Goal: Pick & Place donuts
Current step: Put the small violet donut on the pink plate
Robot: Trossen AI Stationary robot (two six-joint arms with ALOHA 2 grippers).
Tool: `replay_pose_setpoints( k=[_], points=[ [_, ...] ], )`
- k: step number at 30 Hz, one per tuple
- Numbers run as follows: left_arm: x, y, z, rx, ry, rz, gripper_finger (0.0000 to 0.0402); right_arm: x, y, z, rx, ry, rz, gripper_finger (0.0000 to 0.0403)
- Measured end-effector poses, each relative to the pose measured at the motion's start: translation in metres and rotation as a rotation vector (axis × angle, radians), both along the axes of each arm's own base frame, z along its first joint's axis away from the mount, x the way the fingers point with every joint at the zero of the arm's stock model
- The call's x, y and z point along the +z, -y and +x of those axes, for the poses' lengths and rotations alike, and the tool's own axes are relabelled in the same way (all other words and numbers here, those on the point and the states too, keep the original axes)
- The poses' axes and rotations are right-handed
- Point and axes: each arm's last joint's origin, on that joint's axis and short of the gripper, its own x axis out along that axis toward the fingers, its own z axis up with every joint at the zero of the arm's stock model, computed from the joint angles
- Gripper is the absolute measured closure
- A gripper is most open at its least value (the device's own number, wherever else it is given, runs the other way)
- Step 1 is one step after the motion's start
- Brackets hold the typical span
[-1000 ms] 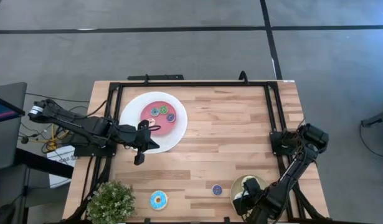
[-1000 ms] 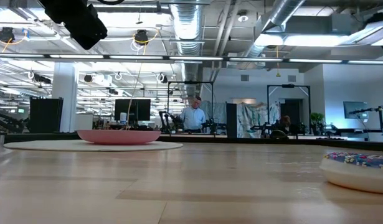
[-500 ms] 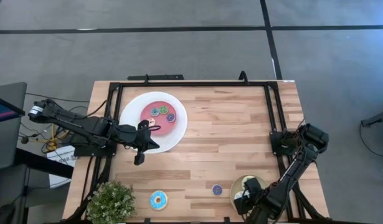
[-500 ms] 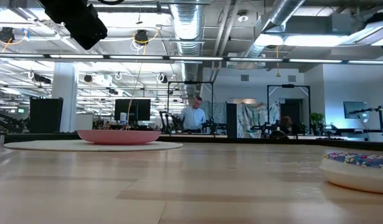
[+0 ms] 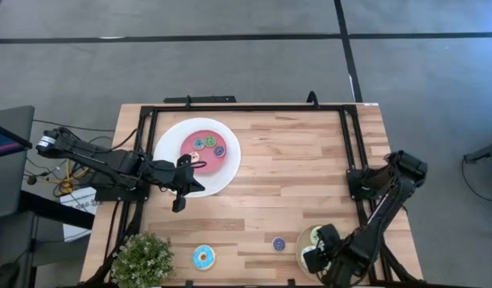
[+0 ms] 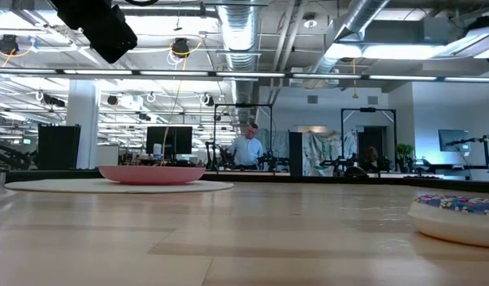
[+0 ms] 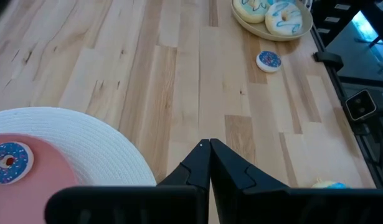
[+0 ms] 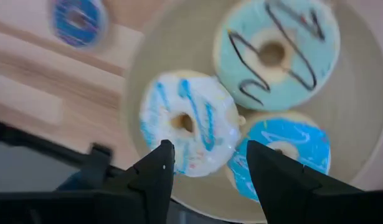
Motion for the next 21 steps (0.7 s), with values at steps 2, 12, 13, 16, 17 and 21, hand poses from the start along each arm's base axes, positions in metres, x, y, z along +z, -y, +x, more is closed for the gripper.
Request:
replay_pose_setpoints(
  k=[2,12,13,16,17,21],
  points=[
    [0.001,0.0,0.001,0.001,0.015,-0.007,0.0401,0.009,0.004,-0.004,0.02,0.059,-0.026,0.0221],
    [0.015,0.016,0.012,-0.035,0.202,-0.047,0.0401,0.036,0.013,-0.027,0.089,0.262,-0.153,0.0258],
    [0.014,0.018,0.014,-0.033,0.205,-0.053,0.0402,0.037,0.013,-0.029,0.095,0.266,-0.169,0.0261],
    [0.012,0.028,0.023,-0.037,0.237,-0.076,0.0401,0.036,0.012,-0.033,0.112,0.278,-0.183,0.027],
    [0.009,0.032,0.027,-0.041,0.232,-0.073,0.0401,0.036,0.012,-0.035,0.118,0.278,-0.184,0.0273],
    [-0.002,0.049,0.046,-0.07,0.206,-0.073,0.0401,0.032,0.01,-0.042,0.143,0.276,-0.194,0.028]
  ],
)
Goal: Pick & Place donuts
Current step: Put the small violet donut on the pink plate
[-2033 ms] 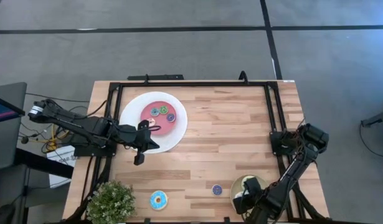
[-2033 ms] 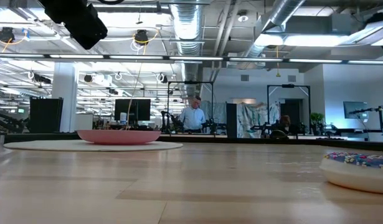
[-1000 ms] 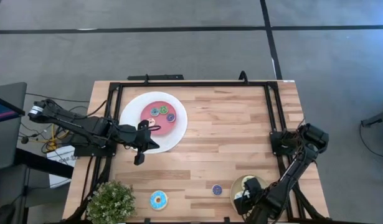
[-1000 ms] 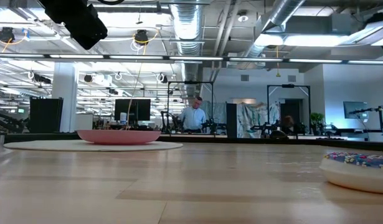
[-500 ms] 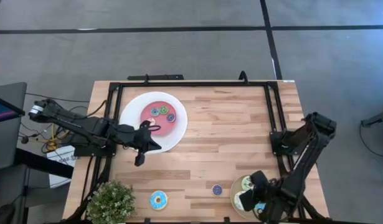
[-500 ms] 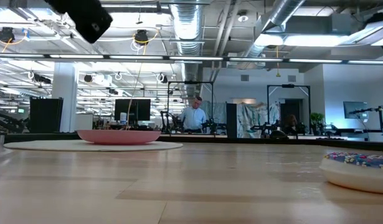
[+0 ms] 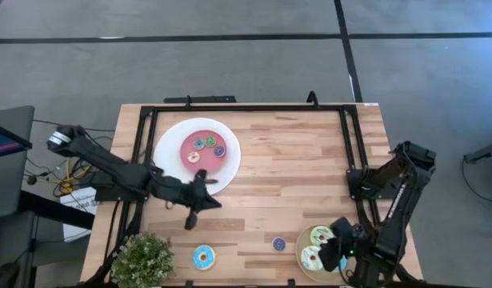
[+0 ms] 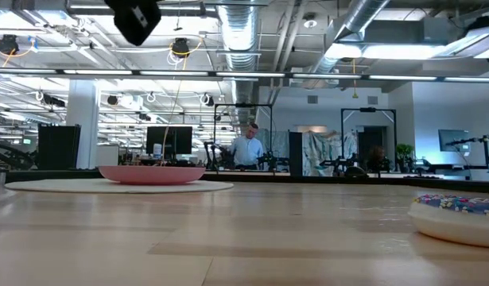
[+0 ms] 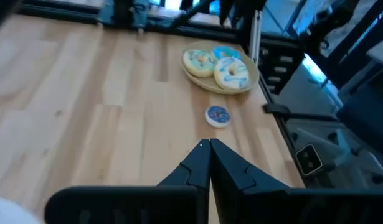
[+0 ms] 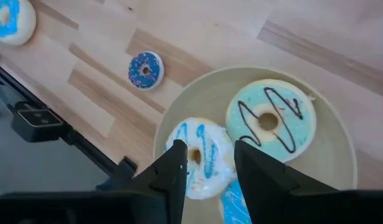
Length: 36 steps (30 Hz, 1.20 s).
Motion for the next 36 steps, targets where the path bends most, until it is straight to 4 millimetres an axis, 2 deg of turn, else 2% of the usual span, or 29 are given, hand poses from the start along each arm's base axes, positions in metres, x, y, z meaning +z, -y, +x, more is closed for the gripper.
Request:
replay_pose_setpoints(
  k=[6,9,13,16,19,27,36],
  points=[
    [0.006,0.028,0.046,-0.035,-0.022,0.051,0.0401,-0.008,-0.002,-0.016,0.046,0.004,0.002,0.0282],
    [0.013,0.04,0.072,-0.047,-0.017,0.021,0.0401,-0.01,0.002,-0.025,0.054,0.024,0.001,0.0282],
    [0.019,0.049,0.109,0.016,0.001,0.02,0.0399,-0.013,0.009,-0.037,0.047,0.066,-0.005,0.0282],
    [0.021,0.055,0.135,-0.018,0.021,0.062,0.0385,-0.013,0.012,-0.043,0.053,0.076,-0.001,0.0282],
    [0.023,0.064,0.155,-0.096,0.027,0.126,0.0359,-0.011,0.014,-0.046,0.06,0.08,0.006,0.0282],
    [0.003,0.084,0.196,-0.221,-0.028,0.31,0.026,-0.011,0.012,-0.052,0.085,0.083,0.015,0.0282],
    [-0.049,0.097,0.226,-0.317,-0.158,0.34,0.0144,-0.011,0.01,-0.053,0.095,0.083,0.021,0.0282]
  ],
)
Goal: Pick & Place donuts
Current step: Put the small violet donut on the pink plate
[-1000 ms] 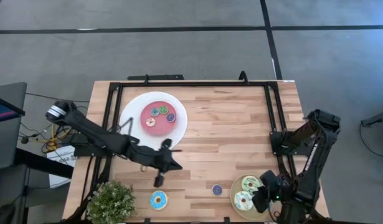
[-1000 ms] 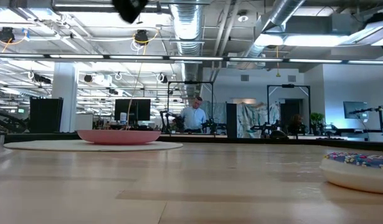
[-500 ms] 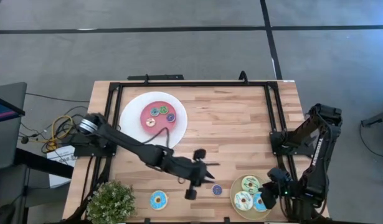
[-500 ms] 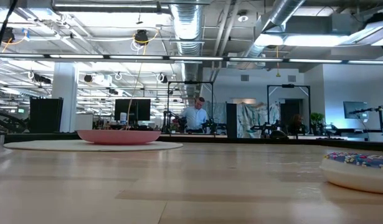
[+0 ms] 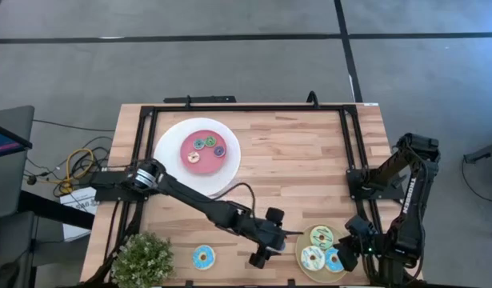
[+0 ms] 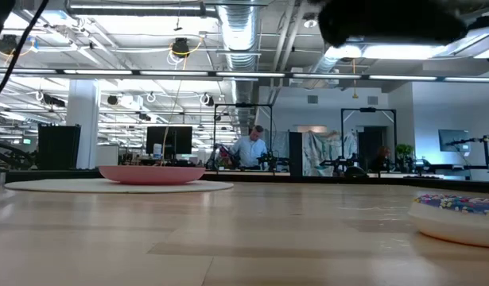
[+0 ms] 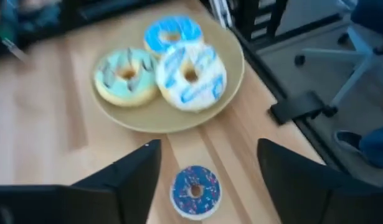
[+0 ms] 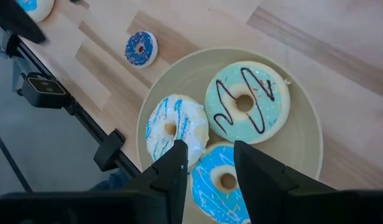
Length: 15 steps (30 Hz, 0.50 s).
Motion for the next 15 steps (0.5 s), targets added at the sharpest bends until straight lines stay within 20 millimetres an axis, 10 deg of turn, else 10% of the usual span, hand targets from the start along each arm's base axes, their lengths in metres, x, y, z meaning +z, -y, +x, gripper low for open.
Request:
replay_pose_setpoints(
  k=[15],
  points=[
    [-0.078,0.002,0.019,0.007,-0.102,0.0,0.006,0.0,0.0,-0.001,0.004,-0.001,0.0,0.0282]
  ],
)
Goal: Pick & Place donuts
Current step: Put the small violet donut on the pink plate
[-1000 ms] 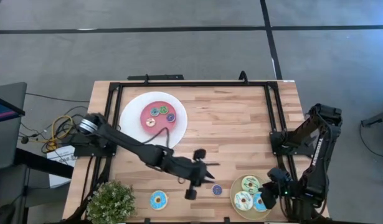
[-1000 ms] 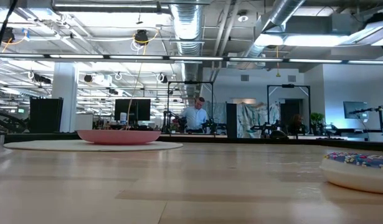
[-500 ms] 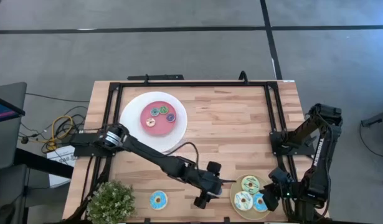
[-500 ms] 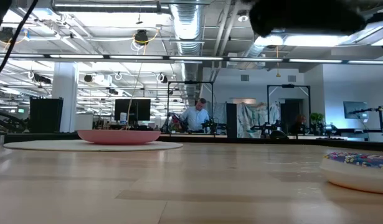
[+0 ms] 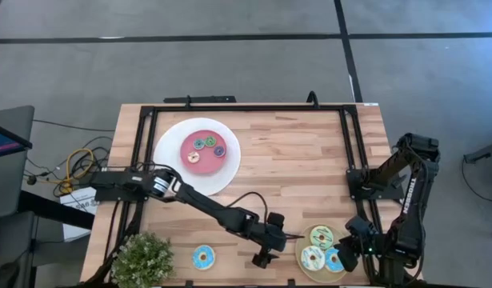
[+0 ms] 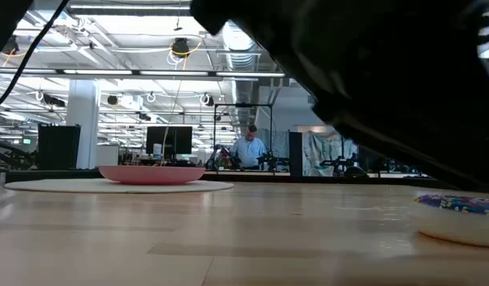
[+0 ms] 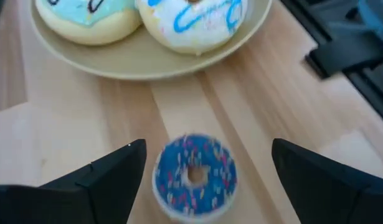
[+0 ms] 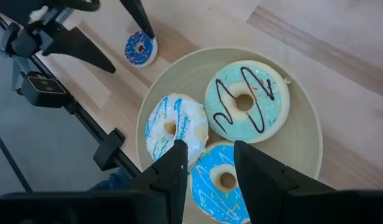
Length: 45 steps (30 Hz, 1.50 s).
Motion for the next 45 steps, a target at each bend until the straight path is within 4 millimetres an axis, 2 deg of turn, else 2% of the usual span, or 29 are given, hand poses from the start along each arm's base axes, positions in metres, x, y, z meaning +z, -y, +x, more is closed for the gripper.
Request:
replay_pose_setpoints(
  k=[12,16,31,38,42,45],
  points=[
    [-0.017,-0.007,0.001,0.029,-0.051,0.066,0.006,0.0,0.0,0.0,0.0,0.0,0.002,0.0282],
    [-0.017,-0.008,0.001,0.05,-0.049,0.068,0.0065,0.0,0.0,0.0,-0.001,0.0,0.002,0.0282],
    [-0.017,-0.008,0.001,0.028,-0.053,0.077,0.0158,0.0,0.0,0.0,-0.001,0.003,-0.001,0.0282],
    [-0.017,-0.009,0.001,0.033,-0.056,0.075,0.0175,0.0,0.0,0.0,-0.001,0.004,-0.001,0.0282],
    [-0.013,-0.013,0.0,0.104,-0.066,0.059,0.0177,0.0,0.0,0.0,-0.002,0.005,0.002,0.0282],
    [0.002,-0.025,0.0,0.188,-0.075,0.045,0.0178,0.0,0.0,0.0,-0.004,0.007,0.007,0.0282]
  ],
)
